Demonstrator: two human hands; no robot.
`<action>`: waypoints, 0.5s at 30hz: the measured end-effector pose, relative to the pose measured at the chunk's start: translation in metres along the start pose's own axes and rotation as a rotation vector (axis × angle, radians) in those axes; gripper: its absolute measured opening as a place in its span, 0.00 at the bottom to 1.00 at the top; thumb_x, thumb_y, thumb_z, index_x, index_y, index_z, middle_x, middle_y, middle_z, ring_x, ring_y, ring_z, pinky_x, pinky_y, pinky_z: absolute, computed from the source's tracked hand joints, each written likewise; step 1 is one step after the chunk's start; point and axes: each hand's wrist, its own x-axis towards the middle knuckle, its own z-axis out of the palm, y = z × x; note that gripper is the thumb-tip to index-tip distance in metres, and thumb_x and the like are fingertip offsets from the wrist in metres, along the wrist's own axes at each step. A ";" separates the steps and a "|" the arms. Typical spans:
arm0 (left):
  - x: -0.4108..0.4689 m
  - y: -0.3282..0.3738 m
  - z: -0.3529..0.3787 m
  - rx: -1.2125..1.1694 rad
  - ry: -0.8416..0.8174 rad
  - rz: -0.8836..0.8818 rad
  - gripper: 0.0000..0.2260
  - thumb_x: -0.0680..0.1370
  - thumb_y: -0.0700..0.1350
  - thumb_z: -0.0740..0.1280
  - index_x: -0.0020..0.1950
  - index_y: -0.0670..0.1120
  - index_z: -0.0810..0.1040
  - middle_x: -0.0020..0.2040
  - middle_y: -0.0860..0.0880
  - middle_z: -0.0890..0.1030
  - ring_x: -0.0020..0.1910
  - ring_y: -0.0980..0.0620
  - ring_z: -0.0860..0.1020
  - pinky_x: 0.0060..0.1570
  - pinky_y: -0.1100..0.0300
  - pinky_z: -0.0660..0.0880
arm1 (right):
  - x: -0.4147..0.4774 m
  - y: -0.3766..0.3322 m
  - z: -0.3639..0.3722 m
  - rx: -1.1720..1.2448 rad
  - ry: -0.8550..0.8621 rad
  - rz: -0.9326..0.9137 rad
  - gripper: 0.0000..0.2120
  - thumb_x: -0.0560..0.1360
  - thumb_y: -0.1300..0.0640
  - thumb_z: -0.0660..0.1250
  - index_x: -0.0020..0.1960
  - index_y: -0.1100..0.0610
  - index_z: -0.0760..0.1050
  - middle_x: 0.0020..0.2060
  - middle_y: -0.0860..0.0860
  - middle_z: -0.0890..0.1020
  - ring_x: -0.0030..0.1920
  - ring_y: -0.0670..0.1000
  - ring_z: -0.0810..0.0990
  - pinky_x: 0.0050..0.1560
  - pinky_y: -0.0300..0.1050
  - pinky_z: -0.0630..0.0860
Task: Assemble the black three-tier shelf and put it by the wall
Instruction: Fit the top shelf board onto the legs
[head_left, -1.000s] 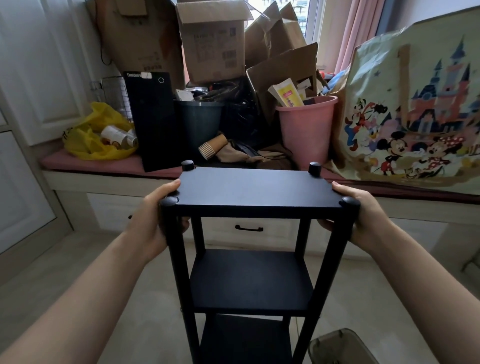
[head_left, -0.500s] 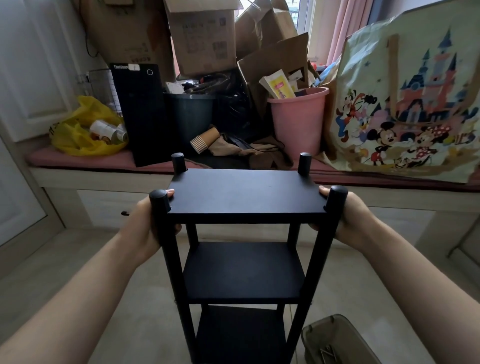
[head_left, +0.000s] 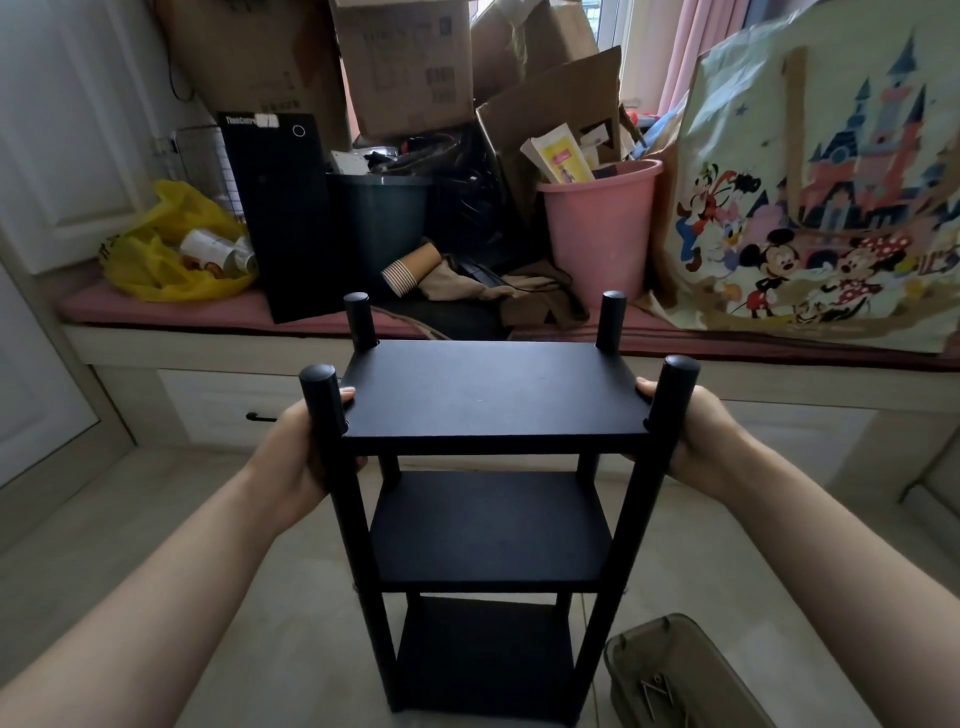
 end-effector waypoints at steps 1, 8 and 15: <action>0.000 -0.001 0.000 -0.002 0.002 -0.003 0.10 0.81 0.45 0.62 0.40 0.48 0.73 0.31 0.52 0.73 0.26 0.55 0.73 0.28 0.61 0.71 | 0.000 0.001 0.001 0.006 0.003 0.005 0.10 0.80 0.60 0.55 0.44 0.57 0.73 0.37 0.55 0.73 0.35 0.53 0.73 0.41 0.46 0.72; -0.001 0.000 0.006 -0.022 0.013 0.025 0.13 0.82 0.46 0.62 0.37 0.50 0.72 0.28 0.54 0.69 0.23 0.58 0.70 0.24 0.65 0.69 | 0.001 0.004 0.004 0.040 0.060 -0.025 0.08 0.81 0.58 0.55 0.51 0.56 0.73 0.38 0.54 0.74 0.36 0.53 0.74 0.41 0.48 0.72; -0.002 0.001 0.003 -0.011 -0.014 -0.039 0.08 0.80 0.45 0.63 0.41 0.47 0.72 0.30 0.53 0.71 0.24 0.57 0.71 0.24 0.64 0.71 | 0.007 0.007 0.007 0.074 0.077 -0.077 0.12 0.81 0.57 0.55 0.40 0.55 0.70 0.33 0.53 0.72 0.33 0.52 0.72 0.40 0.47 0.71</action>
